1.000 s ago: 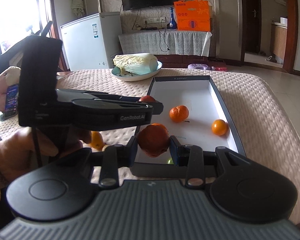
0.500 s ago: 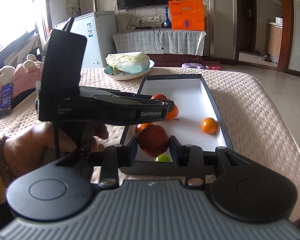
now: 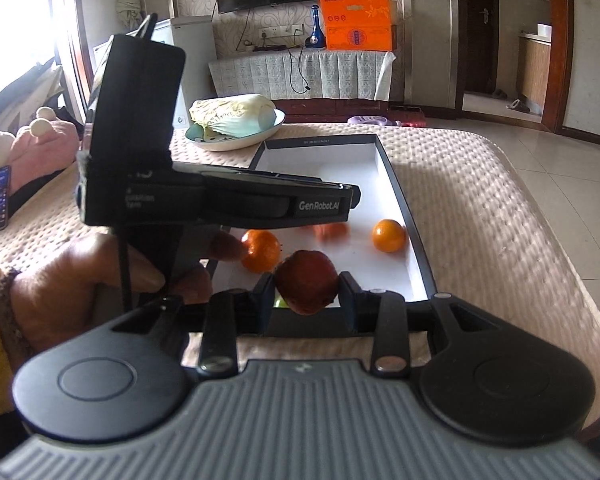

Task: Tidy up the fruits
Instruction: 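Open the left tool to drop the pomegranate into the box, then lower the red apple into the box and open the right tool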

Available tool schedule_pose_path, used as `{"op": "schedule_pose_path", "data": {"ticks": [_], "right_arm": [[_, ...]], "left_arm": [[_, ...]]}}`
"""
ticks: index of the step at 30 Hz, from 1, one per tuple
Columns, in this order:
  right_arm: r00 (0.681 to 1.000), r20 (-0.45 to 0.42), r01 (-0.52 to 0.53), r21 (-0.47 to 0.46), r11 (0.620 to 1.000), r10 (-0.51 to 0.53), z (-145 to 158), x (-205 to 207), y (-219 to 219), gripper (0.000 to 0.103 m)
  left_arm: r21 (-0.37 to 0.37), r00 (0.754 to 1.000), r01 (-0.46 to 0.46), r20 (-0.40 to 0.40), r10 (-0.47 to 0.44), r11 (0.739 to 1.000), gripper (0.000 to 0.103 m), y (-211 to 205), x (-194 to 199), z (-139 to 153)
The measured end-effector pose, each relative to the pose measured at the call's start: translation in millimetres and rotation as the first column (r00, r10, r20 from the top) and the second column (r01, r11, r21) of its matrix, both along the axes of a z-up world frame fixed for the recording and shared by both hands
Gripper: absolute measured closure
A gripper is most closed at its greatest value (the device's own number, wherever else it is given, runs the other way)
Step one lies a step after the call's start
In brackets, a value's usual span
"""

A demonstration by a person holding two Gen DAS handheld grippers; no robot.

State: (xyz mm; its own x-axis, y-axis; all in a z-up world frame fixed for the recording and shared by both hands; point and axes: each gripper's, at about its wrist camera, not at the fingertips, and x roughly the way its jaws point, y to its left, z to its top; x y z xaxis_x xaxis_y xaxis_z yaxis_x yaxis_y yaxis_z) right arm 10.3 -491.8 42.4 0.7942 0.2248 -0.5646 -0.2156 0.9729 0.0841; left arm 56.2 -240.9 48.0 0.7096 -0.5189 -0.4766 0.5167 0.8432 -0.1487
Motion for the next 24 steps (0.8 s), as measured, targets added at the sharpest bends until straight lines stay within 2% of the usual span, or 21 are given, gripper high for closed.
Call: {"op": "schedule_pose_path", "data": {"ticks": [2, 6, 12, 24], "right_arm": [[1.000, 0.000, 0.001, 0.003, 1.000, -0.001, 0.1, -0.2, -0.6, 0.066], [1.000, 0.001, 0.006, 0.011, 1.000, -0.006, 0.4, 0.9, -3.0, 0.066], [1.000, 0.000, 0.020, 0.024, 1.000, -0.020, 0.7, 4.5, -1.3, 0.066], [0.999, -0.006, 0.039, 0.040, 0.998, -0.039, -2.6, 20.1, 12.7, 0.066]], "left_arm": [[0.003, 1.000, -0.006, 0.011, 0.006, 1.000, 0.052, -0.3, -0.7, 1.5], [-0.002, 1.000, -0.018, 0.022, 0.018, 1.000, 0.049, 4.8, -2.1, 7.5], [-0.017, 0.998, -0.037, 0.043, 0.038, 0.999, 0.047, 18.8, -7.9, 19.9], [0.001, 0.994, -0.073, 0.082, 0.073, 0.997, 0.044, 58.4, -32.3, 41.1]]}}
